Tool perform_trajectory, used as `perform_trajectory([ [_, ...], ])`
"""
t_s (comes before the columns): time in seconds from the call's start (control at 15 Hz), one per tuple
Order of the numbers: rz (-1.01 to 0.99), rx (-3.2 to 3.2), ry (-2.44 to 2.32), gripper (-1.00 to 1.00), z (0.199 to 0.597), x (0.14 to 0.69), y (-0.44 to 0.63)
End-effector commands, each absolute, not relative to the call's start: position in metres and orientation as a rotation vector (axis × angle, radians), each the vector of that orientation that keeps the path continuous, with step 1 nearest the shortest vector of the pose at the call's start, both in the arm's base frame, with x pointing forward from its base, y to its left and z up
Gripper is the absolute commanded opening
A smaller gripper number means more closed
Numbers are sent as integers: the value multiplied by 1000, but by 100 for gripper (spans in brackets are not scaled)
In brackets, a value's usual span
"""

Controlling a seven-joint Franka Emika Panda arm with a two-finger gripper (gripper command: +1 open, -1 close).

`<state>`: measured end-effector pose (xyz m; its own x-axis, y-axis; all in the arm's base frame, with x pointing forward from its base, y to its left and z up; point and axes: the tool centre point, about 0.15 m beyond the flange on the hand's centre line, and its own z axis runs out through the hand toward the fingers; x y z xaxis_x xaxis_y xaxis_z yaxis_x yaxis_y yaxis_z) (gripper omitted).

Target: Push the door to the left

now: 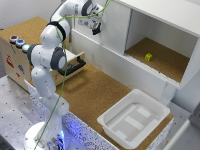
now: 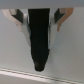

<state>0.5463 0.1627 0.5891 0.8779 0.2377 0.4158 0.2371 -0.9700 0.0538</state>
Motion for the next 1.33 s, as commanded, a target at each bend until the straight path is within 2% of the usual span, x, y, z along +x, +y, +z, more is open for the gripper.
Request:
perform_trajectory([
  [0.0,663,2944,375,100,600,531,172],
  [0.53,642,2950,314,100,599,506,130],
  [0.87,531,2938,211,100,582,504,74],
  [1.27,536,2940,100,100,569,512,23],
])
